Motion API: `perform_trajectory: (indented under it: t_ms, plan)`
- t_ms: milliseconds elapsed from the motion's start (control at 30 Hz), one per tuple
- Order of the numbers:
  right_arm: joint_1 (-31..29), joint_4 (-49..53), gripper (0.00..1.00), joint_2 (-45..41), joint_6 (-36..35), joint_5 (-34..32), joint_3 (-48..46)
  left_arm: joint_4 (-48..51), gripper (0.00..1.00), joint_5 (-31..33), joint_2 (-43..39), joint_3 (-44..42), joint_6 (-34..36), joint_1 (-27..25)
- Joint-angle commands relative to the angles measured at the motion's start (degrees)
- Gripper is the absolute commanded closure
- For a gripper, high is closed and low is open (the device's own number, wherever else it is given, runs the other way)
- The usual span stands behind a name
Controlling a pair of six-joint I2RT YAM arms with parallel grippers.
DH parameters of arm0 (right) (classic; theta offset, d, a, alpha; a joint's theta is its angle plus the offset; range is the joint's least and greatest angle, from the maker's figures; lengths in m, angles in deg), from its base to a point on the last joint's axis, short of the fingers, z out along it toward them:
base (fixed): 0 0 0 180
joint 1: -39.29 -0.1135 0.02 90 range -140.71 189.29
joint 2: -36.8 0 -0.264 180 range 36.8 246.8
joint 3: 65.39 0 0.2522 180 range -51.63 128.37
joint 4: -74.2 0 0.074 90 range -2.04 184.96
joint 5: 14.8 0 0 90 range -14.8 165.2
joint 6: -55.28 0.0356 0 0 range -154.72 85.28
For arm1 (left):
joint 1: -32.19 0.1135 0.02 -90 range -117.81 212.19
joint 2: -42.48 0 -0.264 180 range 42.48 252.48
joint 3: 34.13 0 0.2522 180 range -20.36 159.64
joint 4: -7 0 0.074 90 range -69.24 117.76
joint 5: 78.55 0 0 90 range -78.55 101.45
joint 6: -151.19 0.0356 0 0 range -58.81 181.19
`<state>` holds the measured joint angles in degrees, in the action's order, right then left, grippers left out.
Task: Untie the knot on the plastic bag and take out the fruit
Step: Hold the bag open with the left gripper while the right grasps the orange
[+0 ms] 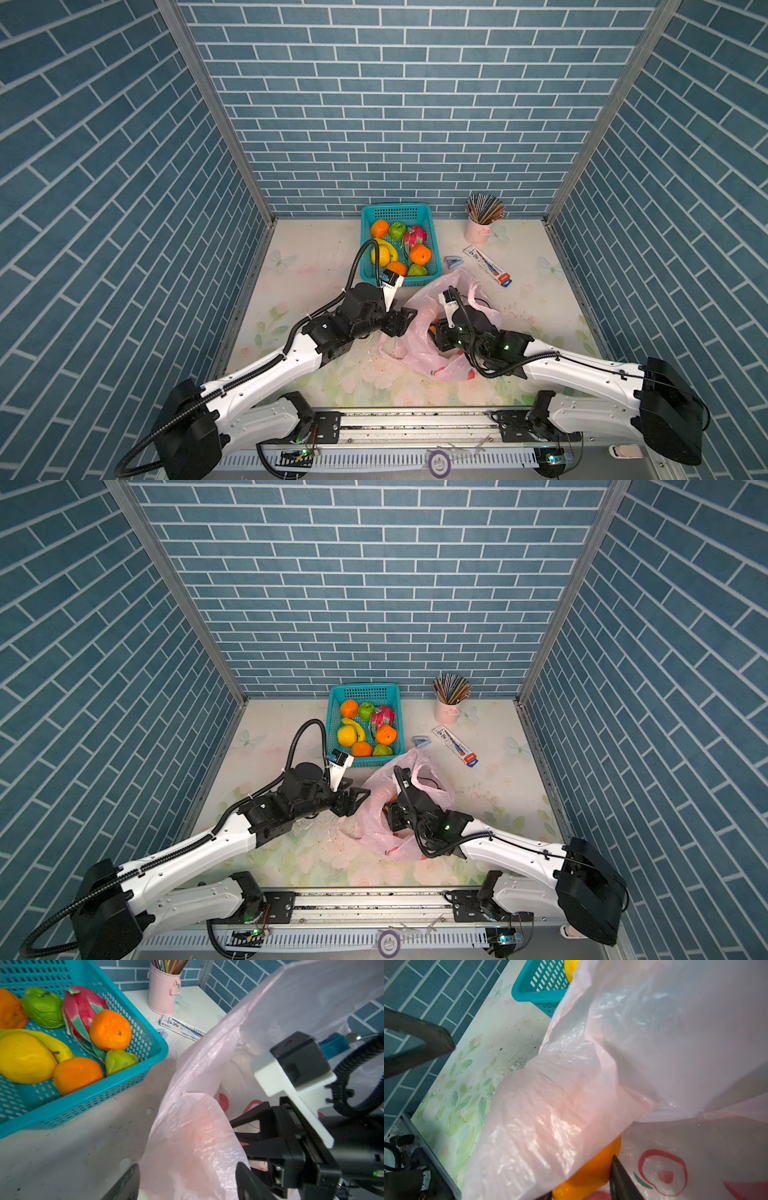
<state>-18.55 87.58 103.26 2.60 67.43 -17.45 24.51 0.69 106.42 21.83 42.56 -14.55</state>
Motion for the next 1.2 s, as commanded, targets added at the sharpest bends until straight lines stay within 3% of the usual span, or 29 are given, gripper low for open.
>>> perform_trajectory:
  t_ms: [0, 100, 200, 367, 567, 1167]
  plan:
    - [0.2, 0.22, 0.61, -0.22, 1.97, -1.26, 0.19, -1.46, 0.27, -3.94, 3.53, 1.5, 1.02, -2.34]
    - [0.21, 0.21, 0.61, -0.5, 2.01, -1.39, 0.45, 1.11, 0.28, 0.52, 7.16, 2.77, 2.62, -4.05]
    - [0.21, 0.09, 0.62, -1.02, 2.29, -1.36, 0.47, 2.66, 0.38, 3.53, 9.04, 3.24, 2.77, -4.08]
    - [0.35, -0.01, 0.62, -1.46, 2.67, -0.9, 0.28, 1.51, 0.7, 3.81, 9.36, 2.85, 2.07, -4.04]
    - [0.36, 0.11, 0.62, -1.6, 2.93, -0.31, -0.06, 1.56, 0.99, 4.86, 9.01, 3.02, 0.5, -3.42]
    - [0.32, 7.05, 0.63, -8.13, 4.43, -2.44, -2.79, 4.06, 1.0, 10.45, 10.46, 5.78, 1.46, -0.57]
